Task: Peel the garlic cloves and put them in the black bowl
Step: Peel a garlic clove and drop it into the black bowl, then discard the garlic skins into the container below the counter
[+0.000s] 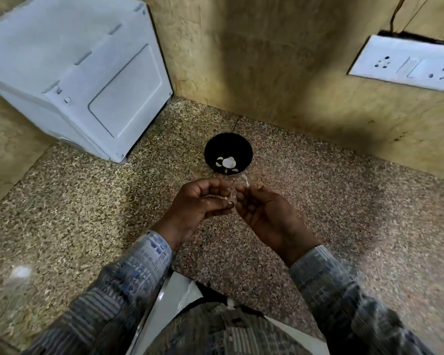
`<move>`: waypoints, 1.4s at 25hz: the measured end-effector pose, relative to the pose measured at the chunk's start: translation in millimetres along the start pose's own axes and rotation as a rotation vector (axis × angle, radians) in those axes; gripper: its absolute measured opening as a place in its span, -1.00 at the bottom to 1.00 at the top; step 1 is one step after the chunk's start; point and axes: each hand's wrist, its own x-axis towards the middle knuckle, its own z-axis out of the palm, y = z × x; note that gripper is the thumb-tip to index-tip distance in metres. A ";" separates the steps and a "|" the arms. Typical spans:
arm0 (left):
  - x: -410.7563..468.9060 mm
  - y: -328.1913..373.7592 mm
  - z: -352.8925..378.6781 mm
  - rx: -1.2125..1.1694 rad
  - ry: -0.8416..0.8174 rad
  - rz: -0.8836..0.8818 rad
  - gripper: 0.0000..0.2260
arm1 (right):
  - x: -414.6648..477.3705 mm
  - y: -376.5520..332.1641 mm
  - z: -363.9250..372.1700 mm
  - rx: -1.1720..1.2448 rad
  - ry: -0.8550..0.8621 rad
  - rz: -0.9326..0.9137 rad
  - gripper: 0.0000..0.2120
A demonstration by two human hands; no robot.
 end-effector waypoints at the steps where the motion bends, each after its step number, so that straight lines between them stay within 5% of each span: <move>1: 8.7 -10.0 -6.0 0.010 0.049 -0.052 -0.72 | 7.6 3.2 -5.7 0.014 0.055 0.006 -0.86; 7: 70.3 -78.8 -37.8 0.075 0.277 -0.379 -0.83 | 39.2 29.2 -48.0 -0.039 0.330 0.033 -0.87; 18: 104.5 -84.6 -29.4 0.118 0.302 -0.341 -0.82 | 55.7 81.8 -52.6 -0.063 0.531 0.062 -0.85; 27: 34.7 -100.3 -88.1 -0.199 0.395 -0.318 -0.86 | 57.5 70.7 -27.5 -0.289 0.212 0.102 -0.84; 35: -50.3 -91.8 -61.3 -0.648 0.541 -0.103 -0.85 | 16.4 80.7 3.1 -0.501 -0.118 0.153 -0.84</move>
